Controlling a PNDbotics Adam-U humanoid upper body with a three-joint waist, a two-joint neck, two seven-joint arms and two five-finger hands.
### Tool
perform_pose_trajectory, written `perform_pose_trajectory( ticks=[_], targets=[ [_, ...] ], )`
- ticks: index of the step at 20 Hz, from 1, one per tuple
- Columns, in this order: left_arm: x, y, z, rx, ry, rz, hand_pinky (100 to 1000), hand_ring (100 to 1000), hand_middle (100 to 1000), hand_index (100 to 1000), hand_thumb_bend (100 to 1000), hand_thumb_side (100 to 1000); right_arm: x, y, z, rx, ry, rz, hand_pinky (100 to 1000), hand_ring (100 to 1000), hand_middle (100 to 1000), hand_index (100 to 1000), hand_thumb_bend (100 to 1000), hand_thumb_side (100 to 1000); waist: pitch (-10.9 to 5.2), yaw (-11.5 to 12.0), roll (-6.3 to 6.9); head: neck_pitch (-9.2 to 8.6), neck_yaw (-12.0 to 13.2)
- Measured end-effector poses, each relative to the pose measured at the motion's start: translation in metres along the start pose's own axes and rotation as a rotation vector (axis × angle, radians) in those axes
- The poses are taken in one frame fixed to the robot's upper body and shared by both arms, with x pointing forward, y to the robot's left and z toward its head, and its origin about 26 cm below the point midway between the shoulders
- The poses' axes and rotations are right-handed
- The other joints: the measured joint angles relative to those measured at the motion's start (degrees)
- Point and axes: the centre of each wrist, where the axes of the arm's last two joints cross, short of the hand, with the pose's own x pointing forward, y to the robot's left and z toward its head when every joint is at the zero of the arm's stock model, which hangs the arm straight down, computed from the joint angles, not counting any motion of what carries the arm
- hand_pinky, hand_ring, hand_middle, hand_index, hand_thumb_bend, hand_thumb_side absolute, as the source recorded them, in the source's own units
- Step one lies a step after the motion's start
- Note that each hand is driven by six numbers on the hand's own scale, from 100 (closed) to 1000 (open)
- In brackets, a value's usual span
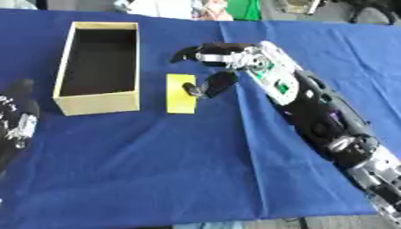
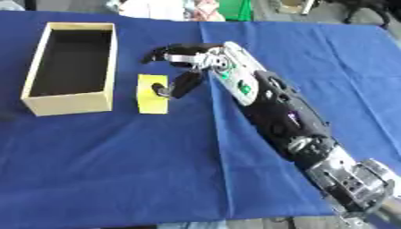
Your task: Pick up objects on the table and place them in the box.
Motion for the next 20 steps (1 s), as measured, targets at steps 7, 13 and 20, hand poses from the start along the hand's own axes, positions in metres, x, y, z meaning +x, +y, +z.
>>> perform_pose_trajectory(
  ticks=[7, 13, 20],
  targets=[
    [0.000, 0.000, 0.000, 0.000, 0.000, 0.000, 706, 1000, 914, 937, 124, 526, 0.003, 0.002, 0.002, 0.025, -0.003, -0.008, 952, 1000, 1000, 1000, 100, 565, 0.00, -0.1, 0.01, 0.00, 0.0],
    [0.000, 0.000, 0.000, -0.001, 0.001, 0.001, 706, 1000, 914, 937, 121, 528, 0.002, 0.008, 0.001, 0.053, -0.004, -0.010, 952, 1000, 1000, 1000, 100, 600, 0.00, -0.2, 0.05, 0.00, 0.0],
    [0.000, 0.000, 0.000, -0.002, 0.002, 0.003, 706, 1000, 915, 937, 118, 530, 0.003, 0.015, -0.003, 0.076, 0.003, 0.017, 939, 1000, 928, 1000, 100, 344, 0.00, -0.2, 0.16, 0.00, -0.1]
  ],
)
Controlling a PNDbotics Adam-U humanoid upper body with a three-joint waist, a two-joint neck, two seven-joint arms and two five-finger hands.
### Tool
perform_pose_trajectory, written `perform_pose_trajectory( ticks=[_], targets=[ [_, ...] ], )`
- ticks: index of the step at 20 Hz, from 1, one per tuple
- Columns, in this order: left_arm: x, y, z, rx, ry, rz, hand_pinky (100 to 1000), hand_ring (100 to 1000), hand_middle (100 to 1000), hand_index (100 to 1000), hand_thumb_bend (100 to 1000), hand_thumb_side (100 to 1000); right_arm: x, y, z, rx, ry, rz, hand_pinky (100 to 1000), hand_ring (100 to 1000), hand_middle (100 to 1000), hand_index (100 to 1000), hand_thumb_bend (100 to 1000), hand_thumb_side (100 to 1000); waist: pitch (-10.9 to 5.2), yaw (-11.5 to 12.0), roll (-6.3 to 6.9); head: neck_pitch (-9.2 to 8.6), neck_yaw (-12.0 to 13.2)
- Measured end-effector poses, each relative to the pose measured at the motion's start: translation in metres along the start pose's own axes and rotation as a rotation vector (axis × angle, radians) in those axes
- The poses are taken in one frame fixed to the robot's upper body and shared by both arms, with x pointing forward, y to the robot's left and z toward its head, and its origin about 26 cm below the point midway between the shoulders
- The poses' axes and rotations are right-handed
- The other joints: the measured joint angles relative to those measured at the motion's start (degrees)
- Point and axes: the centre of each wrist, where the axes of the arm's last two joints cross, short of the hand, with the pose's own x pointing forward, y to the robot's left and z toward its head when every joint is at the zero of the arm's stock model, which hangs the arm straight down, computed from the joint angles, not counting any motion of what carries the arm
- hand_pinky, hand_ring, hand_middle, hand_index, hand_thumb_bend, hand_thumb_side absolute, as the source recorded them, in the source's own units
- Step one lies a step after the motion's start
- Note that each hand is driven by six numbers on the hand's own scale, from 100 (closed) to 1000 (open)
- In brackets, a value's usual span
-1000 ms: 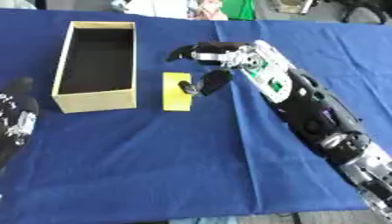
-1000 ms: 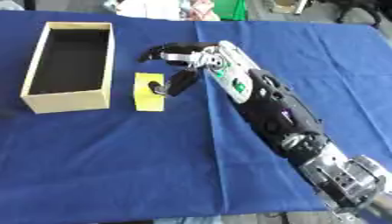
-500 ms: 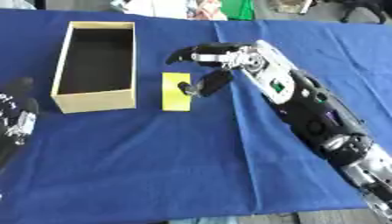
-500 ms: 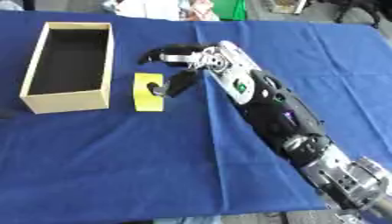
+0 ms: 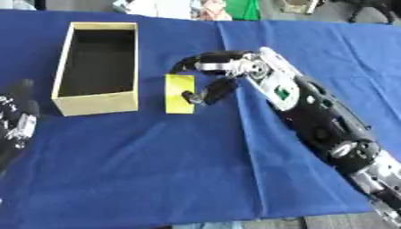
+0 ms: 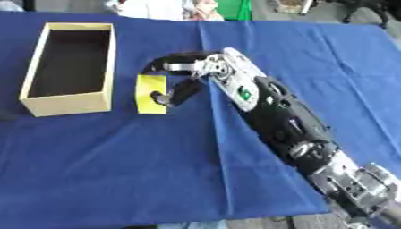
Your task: Pick up objects on the table and place them in the box.
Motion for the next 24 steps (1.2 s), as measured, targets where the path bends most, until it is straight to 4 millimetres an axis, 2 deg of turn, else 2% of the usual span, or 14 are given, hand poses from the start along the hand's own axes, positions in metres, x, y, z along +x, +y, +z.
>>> perform_pose_trajectory(
  ticks=[4, 6, 8, 13, 24],
  targets=[
    [0.000, 0.000, 0.000, 0.000, 0.000, 0.000, 706, 1000, 915, 938, 118, 532, 0.002, 0.001, -0.003, -0.027, 0.013, 0.033, 927, 1000, 853, 1000, 100, 239, 0.00, 0.0, 0.02, 0.00, 0.0],
    [0.000, 0.000, 0.000, 0.000, 0.000, 0.000, 706, 1000, 916, 937, 117, 532, 0.003, 0.002, -0.005, -0.045, 0.016, 0.042, 924, 1000, 825, 1000, 100, 239, 0.00, 0.0, 0.03, 0.00, 0.0],
    [0.000, 0.000, 0.000, 0.000, 0.000, 0.000, 705, 1000, 916, 938, 115, 533, 0.003, 0.003, -0.005, -0.064, 0.024, 0.051, 911, 1000, 738, 1000, 100, 234, 0.00, 0.0, 0.03, 0.00, 0.0],
    [0.000, 0.000, 0.000, -0.001, 0.000, 0.001, 706, 1000, 916, 938, 112, 535, 0.003, 0.002, -0.006, -0.109, 0.030, 0.049, 907, 1000, 697, 1000, 100, 228, 0.00, 0.0, 0.04, 0.00, -0.1],
    [0.000, -0.002, 0.000, -0.007, -0.001, 0.003, 706, 1000, 916, 938, 111, 532, 0.014, -0.056, 0.002, -0.260, 0.033, 0.100, 909, 1000, 700, 1000, 100, 220, 0.00, 0.8, 0.03, -0.05, -0.8]
  ],
)
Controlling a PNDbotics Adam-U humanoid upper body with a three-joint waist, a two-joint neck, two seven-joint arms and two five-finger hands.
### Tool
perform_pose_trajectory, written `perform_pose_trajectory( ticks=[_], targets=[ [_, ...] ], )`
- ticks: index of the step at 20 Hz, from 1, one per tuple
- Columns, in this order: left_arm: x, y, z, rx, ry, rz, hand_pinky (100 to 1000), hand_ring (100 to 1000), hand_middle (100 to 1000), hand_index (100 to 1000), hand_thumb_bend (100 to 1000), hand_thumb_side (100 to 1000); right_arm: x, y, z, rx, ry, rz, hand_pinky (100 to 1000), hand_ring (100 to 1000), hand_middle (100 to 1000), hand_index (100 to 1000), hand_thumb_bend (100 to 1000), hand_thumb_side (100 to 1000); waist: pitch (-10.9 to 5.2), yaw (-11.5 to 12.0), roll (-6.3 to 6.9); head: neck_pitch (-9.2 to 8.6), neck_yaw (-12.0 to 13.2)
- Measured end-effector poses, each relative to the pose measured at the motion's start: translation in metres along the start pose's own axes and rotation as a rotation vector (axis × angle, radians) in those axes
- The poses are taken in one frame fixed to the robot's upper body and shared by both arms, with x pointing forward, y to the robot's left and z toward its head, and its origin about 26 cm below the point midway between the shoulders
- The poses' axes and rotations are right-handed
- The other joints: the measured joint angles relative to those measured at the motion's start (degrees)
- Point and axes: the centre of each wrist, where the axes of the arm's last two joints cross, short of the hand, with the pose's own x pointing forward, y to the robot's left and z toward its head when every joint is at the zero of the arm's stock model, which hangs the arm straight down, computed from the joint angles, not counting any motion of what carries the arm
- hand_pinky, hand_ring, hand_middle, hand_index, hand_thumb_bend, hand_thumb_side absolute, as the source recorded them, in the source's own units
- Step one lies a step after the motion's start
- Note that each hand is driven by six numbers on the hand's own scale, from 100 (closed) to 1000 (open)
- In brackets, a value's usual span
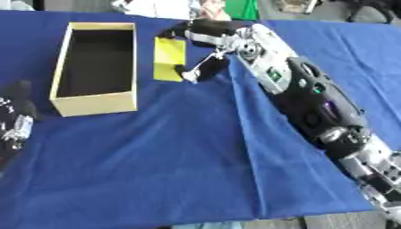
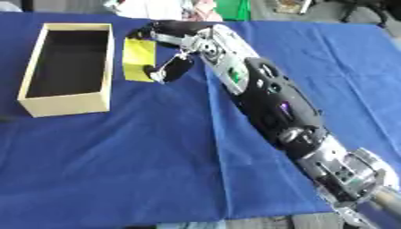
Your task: Pick up objects on the table and place them in the box.
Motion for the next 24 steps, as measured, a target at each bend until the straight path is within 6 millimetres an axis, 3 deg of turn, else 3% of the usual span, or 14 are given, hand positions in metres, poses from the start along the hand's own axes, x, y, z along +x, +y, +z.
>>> perform_pose_trajectory(
  ticks=[9, 20, 24],
  targets=[
    [0.002, -0.002, -0.003, -0.015, -0.010, 0.004, 708, 1000, 915, 936, 111, 531, 0.007, -0.019, -0.020, -0.063, -0.008, 0.003, 910, 1000, 705, 1000, 100, 217, 0.25, 2.7, -0.23, -0.89, -1.6],
    [0.007, 0.004, -0.006, 0.063, -0.022, 0.009, 712, 1000, 904, 929, 104, 512, 0.027, -0.006, -0.048, -0.012, -0.064, 0.013, 911, 1000, 727, 1000, 100, 223, 0.83, 6.0, -0.49, -1.43, -3.5],
    [0.010, 0.004, -0.007, 0.073, -0.034, 0.013, 712, 1000, 904, 929, 103, 513, 0.036, 0.003, -0.057, 0.028, -0.089, 0.027, 927, 1000, 893, 1000, 100, 227, 0.90, 6.3, -0.49, -1.43, -3.8]
  ],
)
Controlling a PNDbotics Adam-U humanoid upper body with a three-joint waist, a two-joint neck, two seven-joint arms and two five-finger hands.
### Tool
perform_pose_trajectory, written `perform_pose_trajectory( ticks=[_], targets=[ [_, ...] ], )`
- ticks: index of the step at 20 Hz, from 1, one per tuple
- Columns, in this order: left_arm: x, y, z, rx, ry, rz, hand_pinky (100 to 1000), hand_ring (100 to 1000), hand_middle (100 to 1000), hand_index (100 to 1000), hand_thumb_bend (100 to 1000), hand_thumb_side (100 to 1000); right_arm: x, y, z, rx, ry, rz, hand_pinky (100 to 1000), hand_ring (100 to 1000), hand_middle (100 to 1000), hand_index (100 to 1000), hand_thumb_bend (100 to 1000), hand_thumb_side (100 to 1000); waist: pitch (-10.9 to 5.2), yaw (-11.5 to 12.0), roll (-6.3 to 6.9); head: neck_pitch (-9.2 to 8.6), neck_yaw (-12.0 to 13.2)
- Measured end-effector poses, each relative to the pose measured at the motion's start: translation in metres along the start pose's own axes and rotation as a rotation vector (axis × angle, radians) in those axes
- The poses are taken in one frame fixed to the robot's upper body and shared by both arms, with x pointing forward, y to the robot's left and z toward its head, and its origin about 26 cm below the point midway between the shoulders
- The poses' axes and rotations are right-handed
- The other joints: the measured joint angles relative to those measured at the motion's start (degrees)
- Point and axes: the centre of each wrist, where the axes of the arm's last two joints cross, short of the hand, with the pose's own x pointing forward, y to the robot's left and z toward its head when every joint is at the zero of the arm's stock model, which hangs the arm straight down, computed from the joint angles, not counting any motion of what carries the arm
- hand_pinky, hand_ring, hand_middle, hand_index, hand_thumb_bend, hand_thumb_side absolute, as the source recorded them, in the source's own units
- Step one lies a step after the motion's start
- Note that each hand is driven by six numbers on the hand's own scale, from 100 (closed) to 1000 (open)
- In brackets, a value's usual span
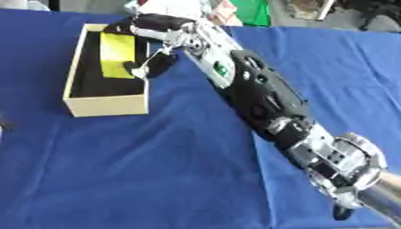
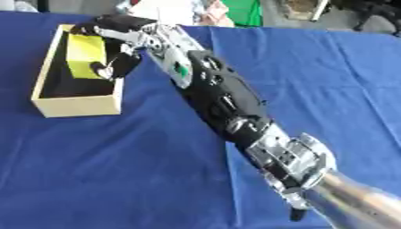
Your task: Pick up objects on the table and place them in the box.
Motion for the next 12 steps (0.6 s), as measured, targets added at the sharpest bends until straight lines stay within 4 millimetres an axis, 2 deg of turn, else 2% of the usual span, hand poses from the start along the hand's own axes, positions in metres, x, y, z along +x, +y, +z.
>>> perform_pose_trajectory(
  ticks=[1, 3, 8, 12],
  targets=[
    [0.0011, 0.0000, -0.0007, 0.000, -0.004, 0.000, 712, 1000, 904, 929, 100, 515, 0.0012, 0.0019, -0.0014, 0.010, -0.005, 0.004, 934, 1000, 949, 1000, 100, 227, 0.00, 0.0, 0.00, 0.00, 0.0],
    [0.0014, 0.0000, -0.0008, 0.000, -0.006, 0.000, 712, 1000, 903, 929, 100, 516, 0.0026, 0.0048, -0.0027, 0.024, -0.012, 0.009, 939, 1000, 990, 1000, 100, 226, 0.01, 0.0, 0.00, 0.00, 0.0],
    [0.0013, 0.0001, -0.0007, 0.001, -0.005, 0.001, 711, 1000, 903, 930, 100, 521, -0.0003, 0.0079, -0.0005, 0.025, -0.008, -0.005, 947, 1000, 1000, 1000, 100, 250, 0.01, -0.6, 0.00, -0.01, 0.2],
    [0.0011, 0.0002, -0.0005, 0.001, -0.004, 0.003, 711, 1000, 903, 930, 100, 519, -0.0005, 0.0036, 0.0036, -0.007, -0.015, -0.027, 941, 1000, 1000, 1000, 100, 213, 0.01, -1.2, 0.04, -0.02, 0.6]
  ],
)
